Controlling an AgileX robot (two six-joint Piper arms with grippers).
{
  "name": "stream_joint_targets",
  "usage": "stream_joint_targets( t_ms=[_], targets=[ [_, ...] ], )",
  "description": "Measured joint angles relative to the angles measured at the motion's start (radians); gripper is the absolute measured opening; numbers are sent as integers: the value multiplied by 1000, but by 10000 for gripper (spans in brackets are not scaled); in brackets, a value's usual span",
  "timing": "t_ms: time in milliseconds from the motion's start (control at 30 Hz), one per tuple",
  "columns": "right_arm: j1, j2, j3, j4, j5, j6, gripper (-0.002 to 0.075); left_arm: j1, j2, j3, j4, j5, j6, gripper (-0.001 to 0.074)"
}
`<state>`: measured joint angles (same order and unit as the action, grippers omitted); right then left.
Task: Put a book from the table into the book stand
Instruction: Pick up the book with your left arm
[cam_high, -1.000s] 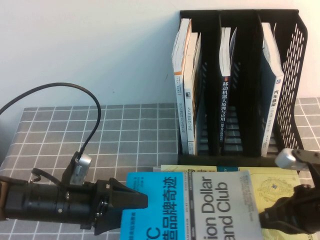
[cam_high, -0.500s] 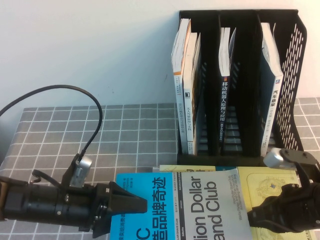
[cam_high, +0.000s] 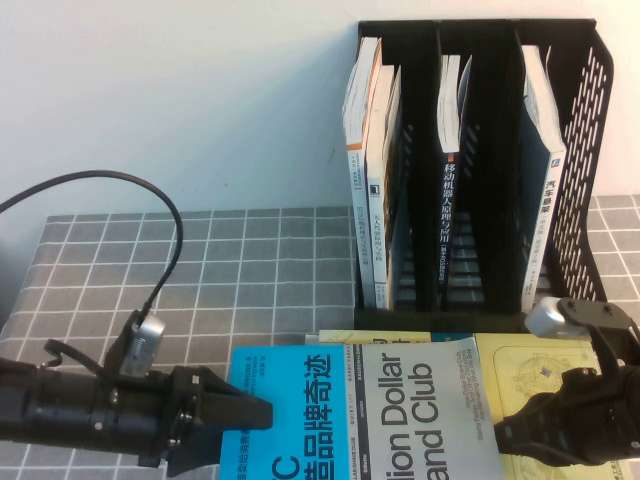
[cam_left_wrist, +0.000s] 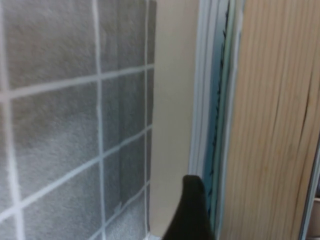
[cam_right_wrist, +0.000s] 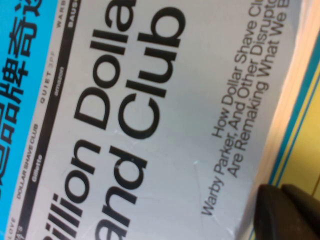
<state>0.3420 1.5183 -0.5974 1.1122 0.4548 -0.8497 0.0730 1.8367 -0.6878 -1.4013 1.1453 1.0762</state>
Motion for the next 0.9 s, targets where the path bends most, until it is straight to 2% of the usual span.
stream_joint_targets(
  t_ms=[300, 467, 700, 900],
  targets=[
    [0, 0, 0, 0, -4, -4, -3, -11, 0, 0, 15, 1, 2, 391],
    [0, -8, 0, 0, -7, -25, -3, -11, 0, 0, 35, -1, 2, 197],
    [4, -130, 6, -69, -68, -32, -3, -9, -39, -1, 40, 4, -30, 194],
    [4, -367, 8, -141, -135, -32, -3, -11, -206, -1, 61, -17, -117, 188]
  ],
)
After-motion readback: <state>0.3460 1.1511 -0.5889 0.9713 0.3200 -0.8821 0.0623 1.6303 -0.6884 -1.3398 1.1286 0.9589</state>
